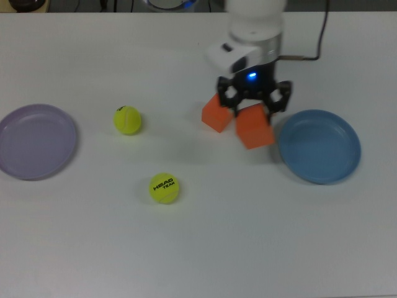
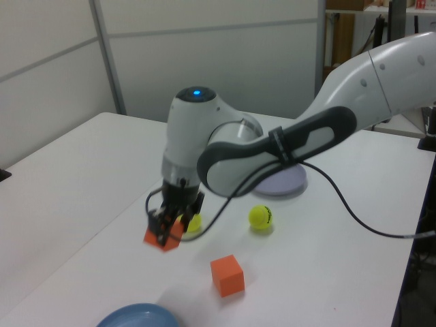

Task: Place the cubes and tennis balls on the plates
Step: 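Lift the orange cube and carry it over the blue plate, then lower the cube onto the blue plate and open the gripper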

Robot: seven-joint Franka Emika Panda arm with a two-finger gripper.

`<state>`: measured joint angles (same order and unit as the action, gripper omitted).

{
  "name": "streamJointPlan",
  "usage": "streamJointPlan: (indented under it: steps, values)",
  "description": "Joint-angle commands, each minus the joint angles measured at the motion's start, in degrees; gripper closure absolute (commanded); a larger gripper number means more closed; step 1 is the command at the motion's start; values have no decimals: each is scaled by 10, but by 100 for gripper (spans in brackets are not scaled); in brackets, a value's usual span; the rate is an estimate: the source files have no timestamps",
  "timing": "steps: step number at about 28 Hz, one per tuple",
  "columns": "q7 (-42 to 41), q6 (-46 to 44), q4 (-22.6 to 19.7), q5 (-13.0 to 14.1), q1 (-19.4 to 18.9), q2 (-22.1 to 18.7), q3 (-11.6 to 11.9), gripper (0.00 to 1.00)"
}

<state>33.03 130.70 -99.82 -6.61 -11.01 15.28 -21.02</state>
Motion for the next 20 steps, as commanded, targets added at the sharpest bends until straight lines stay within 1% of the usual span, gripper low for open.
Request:
streamJointPlan:
  steps: [1,3,5,6,7,12,16,17,20]
  values:
    - [42,-6,7,-36,-66,11,-7,100]
    - [58,-5,16,-51,-85,21,-7,100]
    - [73,-4,25,-70,-103,35,-7,100]
    - [86,-4,34,-86,-116,49,-7,100]
    - [92,-4,37,-92,-119,55,-7,100]
    - [112,-2,52,-116,-138,89,-7,100]
    - [125,27,61,-124,-146,105,-7,100]
    - [135,39,61,-132,-150,110,-7,100]
    - [144,45,61,-142,-154,114,-7,100]
